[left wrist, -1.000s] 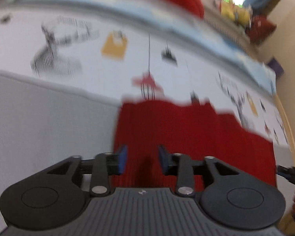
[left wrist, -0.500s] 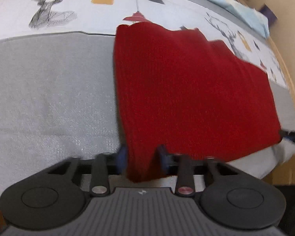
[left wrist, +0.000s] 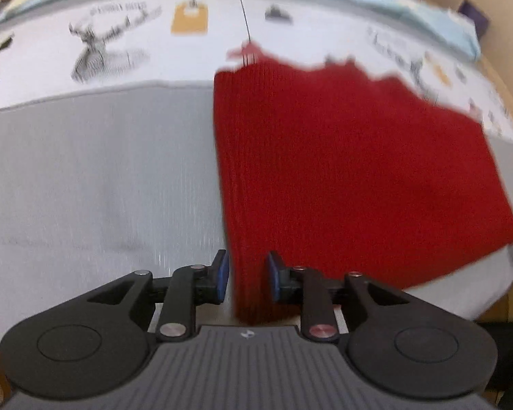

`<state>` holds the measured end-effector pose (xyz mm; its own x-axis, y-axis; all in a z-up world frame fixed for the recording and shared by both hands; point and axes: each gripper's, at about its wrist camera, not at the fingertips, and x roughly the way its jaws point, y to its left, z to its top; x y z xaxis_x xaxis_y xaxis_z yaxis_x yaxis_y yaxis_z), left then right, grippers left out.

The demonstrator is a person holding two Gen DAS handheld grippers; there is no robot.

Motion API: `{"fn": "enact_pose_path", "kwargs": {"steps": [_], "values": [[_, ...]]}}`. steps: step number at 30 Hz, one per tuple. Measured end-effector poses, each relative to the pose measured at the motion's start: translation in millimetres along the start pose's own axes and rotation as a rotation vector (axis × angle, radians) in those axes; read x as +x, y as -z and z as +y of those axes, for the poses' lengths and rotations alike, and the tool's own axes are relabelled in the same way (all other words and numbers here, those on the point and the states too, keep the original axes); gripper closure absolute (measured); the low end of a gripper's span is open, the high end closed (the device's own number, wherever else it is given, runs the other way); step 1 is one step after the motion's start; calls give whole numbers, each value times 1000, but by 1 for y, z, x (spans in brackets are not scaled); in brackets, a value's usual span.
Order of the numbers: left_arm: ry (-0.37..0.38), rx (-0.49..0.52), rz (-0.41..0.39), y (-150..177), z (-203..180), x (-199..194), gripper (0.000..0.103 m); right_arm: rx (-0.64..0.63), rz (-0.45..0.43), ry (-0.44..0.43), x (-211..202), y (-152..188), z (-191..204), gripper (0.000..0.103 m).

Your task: Fold small clothes

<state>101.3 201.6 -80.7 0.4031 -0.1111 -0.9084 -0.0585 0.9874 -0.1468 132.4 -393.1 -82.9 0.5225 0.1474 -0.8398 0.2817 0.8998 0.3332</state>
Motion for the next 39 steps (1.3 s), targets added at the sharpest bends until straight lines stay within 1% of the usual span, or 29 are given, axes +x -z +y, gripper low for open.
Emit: {"fn": "enact_pose_path", "kwargs": {"steps": [1, 2, 3, 4, 5, 8, 10, 12, 13, 15, 17, 19, 20, 21, 22, 23, 25, 26, 27, 28, 29, 31, 32, 33, 35, 36, 37, 38, 39], "values": [[7, 0, -27, 0, -1, -5, 76, -34, -30, -27, -6, 0, 6, 98], [14, 4, -45, 0, -3, -8, 76, -55, -38, -59, -9, 1, 7, 95], [15, 8, -48, -2, -7, -9, 76, -76, -29, -93, -9, 3, 11, 84], [9, 14, -41, -3, -10, -7, 76, -110, -6, -112, -7, 6, 17, 78], [-3, 22, -34, -2, -12, -5, 76, -150, 16, -111, -3, 11, 24, 72], [-17, 30, -20, -7, -18, 3, 76, -256, 84, -80, 10, 22, 37, 72], [-12, 31, -21, -6, -17, 3, 76, -297, 124, -24, 21, 26, 41, 72], [-5, 30, -24, -9, -18, 4, 76, -305, 155, 31, 33, 26, 42, 72], [-3, 29, -24, -10, -17, 4, 76, -296, 163, 37, 34, 27, 40, 72], [-2, 34, -22, -9, -18, 6, 76, -265, 171, 24, 37, 26, 40, 73], [-4, 42, -17, -9, -20, 6, 76, -265, 171, 23, 36, 27, 40, 74], [1, 49, -19, -9, -22, 7, 76, -274, 169, 16, 34, 28, 42, 80], [2, 51, -19, -9, -22, 7, 76, -283, 164, 15, 32, 29, 43, 88], [4, 54, -19, -9, -23, 7, 76, -287, 156, 9, 30, 30, 42, 90], [8, 55, -20, -9, -24, 7, 76, -280, 139, 4, 26, 27, 40, 91], [16, 54, -20, -9, -23, 7, 76, -256, 103, -3, 20, 23, 39, 91], [52, 39, -20, -9, -23, 6, 76, -208, 50, -38, 11, 13, 34, 92], [71, 35, -17, -9, -23, 6, 76, -193, 45, -40, 11, 10, 31, 92], [83, 37, -7, -9, -24, 8, 76, -180, 60, -32, 12, 9, 28, 92], [90, 42, 12, -9, -25, 11, 76, -165, 94, -12, 17, 10, 24, 92], [84, 50, 38, -7, -26, 16, 76, -161, 121, 3, 23, 12, 23, 92], [41, 78, 94, -4, -28, 26, 76, -186, 153, 21, 31, 14, 26, 91], [23, 90, 107, -3, -28, 29, 76, -199, 148, 28, 32, 14, 29, 91], [24, 84, 102, -3, -26, 29, 76, -204, 141, 30, 31, 14, 31, 89], [59, 32, 68, -7, -20, 21, 76, -196, 94, 30, 23, 11, 34, 88], [75, 11, 53, -9, -16, 18, 76, -198, 54, 37, 17, 10, 35, 85], [79, 3, 55, -10, -14, 18, 76, -218, -4, 52, 10, 8, 38, 82], [66, 5, 77, -9, -13, 22, 76, -240, -35, 56, 6, 8, 40, 78], [48, 15, 102, -7, -15, 27, 77, -255, -45, 48, 5, 9, 40, 77]]}}
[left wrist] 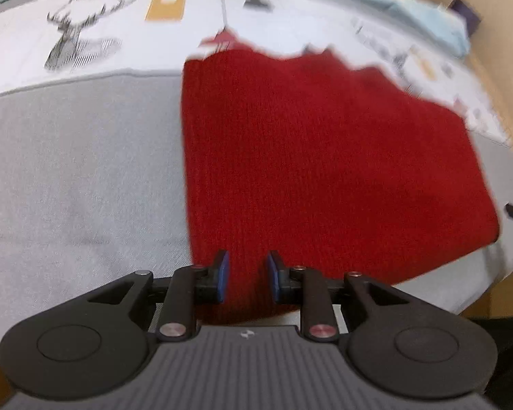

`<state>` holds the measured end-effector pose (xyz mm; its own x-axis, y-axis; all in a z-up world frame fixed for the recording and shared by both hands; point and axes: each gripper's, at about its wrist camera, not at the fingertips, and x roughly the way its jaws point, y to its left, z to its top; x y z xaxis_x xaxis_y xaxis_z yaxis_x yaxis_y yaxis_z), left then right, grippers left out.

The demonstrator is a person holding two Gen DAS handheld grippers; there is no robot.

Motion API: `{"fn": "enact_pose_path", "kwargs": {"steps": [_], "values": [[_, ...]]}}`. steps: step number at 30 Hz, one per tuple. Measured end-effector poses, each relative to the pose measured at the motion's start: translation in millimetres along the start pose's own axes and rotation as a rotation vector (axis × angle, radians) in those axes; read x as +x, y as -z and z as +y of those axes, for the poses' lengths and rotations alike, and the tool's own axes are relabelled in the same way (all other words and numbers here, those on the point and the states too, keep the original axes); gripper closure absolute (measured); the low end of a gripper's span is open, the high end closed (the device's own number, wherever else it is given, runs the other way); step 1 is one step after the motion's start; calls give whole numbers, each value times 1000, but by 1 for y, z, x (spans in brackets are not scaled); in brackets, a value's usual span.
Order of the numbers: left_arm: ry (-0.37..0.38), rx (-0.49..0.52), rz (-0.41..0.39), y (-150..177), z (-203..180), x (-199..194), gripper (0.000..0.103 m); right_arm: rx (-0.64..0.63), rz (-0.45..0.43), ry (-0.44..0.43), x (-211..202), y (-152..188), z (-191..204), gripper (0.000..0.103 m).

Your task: Fold small clothes

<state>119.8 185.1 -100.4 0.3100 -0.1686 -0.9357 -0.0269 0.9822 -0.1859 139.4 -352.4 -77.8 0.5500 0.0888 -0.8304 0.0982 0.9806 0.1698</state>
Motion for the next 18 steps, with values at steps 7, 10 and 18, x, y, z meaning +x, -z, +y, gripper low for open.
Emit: {"fn": "enact_pose_path", "kwargs": {"steps": [7, 10, 18], "values": [[12, -66, -129, -9, 7, -29, 73, -58, 27, 81, 10, 2, 9, 67], [26, -135, -233, -11, 18, -57, 66, -88, -139, 60, -22, 0, 24, 60], [16, -229, -353, -9, 49, -101, 65, -94, -137, -47, -24, 20, 73, 52]]}}
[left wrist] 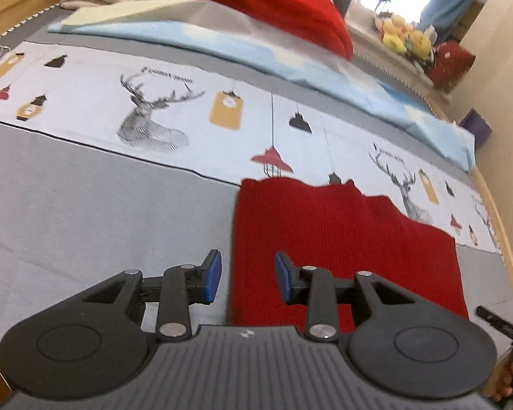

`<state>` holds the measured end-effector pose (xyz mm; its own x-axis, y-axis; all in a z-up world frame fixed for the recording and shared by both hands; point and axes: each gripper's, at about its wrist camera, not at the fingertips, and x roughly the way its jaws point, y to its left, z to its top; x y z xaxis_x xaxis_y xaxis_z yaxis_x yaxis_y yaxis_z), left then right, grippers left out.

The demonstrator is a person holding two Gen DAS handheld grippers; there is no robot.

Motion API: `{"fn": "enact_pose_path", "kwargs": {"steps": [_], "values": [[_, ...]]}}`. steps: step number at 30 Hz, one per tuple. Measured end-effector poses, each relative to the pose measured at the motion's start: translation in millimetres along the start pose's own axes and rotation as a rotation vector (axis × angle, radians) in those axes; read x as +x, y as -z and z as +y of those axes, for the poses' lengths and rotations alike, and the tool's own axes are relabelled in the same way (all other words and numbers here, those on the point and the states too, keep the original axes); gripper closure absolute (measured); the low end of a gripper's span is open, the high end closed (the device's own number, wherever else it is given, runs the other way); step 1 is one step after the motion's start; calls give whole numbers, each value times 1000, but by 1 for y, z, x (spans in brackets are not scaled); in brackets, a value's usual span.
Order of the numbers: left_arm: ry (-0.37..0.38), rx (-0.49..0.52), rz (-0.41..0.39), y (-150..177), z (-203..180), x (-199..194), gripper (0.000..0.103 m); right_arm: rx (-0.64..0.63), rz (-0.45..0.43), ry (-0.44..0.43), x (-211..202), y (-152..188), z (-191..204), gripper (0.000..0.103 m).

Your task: Fold small clothes

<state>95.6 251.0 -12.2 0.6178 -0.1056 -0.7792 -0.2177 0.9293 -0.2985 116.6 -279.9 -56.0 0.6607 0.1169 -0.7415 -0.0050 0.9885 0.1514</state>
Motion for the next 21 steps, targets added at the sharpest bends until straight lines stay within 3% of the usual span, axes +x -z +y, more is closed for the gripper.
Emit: {"fn": "enact_pose_path", "kwargs": {"steps": [2, 5, 7, 10, 13, 15, 16, 21], "values": [[-5, -2, -5, -1, 9, -8, 65, 25, 61, 41, 18, 1, 8, 52], [-12, -7, -17, -6, 29, -17, 65, 79, 254, 134, 51, 13, 7, 53], [-22, -25, -29, -8, 46, -25, 65, 106, 233, 171, 54, 15, 16, 53], [-27, -73, -57, -9, 73, -39, 65, 9, 126, 162, 43, 16, 56, 53], [-43, -124, -73, -11, 101, -47, 65, -86, 40, 73, 33, 30, 109, 55], [-65, -151, -74, -11, 118, -50, 65, -126, 12, -18, 26, 42, 143, 68], [-74, -163, -76, -10, 126, -54, 65, -153, 2, -78, 23, 50, 163, 69], [-116, -199, -79, -5, 161, -64, 65, -331, -37, -300, 11, 89, 259, 68]]}}
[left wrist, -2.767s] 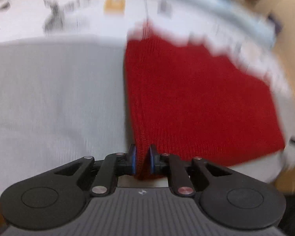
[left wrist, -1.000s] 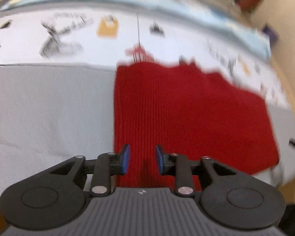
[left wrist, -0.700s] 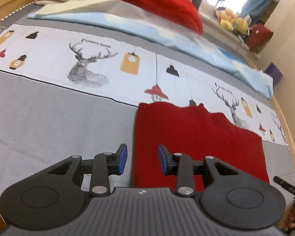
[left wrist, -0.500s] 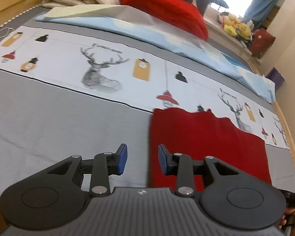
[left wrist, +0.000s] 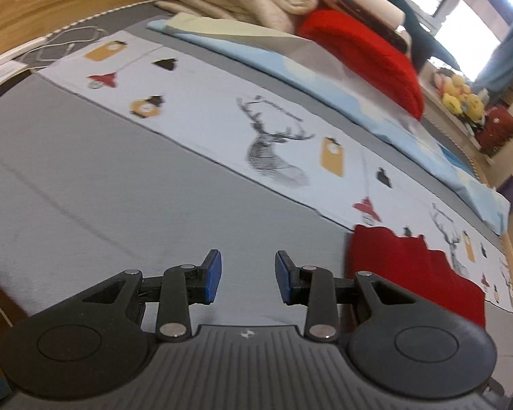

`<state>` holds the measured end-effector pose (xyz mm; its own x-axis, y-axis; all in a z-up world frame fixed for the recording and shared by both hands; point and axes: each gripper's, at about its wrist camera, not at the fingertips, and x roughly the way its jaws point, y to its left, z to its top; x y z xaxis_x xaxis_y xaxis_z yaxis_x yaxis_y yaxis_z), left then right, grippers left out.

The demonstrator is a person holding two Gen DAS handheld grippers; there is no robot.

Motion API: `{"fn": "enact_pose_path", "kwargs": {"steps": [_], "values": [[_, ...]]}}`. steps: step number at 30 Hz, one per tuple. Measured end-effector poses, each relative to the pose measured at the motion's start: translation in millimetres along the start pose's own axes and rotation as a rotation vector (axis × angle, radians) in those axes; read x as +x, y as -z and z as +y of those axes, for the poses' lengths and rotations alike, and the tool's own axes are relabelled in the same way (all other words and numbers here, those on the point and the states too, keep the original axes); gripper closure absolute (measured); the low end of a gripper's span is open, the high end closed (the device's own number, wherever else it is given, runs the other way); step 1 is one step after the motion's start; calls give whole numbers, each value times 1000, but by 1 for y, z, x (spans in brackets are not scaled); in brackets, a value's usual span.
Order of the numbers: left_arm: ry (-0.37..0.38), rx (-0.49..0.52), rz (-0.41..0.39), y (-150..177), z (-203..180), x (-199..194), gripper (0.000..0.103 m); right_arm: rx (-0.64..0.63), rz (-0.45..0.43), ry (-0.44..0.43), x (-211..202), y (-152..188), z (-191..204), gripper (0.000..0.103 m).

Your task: Fold small clothes

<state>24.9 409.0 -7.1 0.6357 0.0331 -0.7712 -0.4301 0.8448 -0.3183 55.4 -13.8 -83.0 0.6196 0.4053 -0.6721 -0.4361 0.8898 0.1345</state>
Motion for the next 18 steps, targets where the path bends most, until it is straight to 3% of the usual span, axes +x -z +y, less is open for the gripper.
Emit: {"fn": "enact_pose_path", "kwargs": {"steps": [3, 9, 18], "values": [[-27, -27, 12, 2, 18, -2, 65, -126, 14, -75, 15, 6, 52, 56], [-45, -43, 8, 4, 36, -7, 65, -312, 69, -102, 48, 17, 105, 44], [-56, -33, 6, 3, 39, -8, 65, -535, 156, 120, 92, 36, 139, 41]]}}
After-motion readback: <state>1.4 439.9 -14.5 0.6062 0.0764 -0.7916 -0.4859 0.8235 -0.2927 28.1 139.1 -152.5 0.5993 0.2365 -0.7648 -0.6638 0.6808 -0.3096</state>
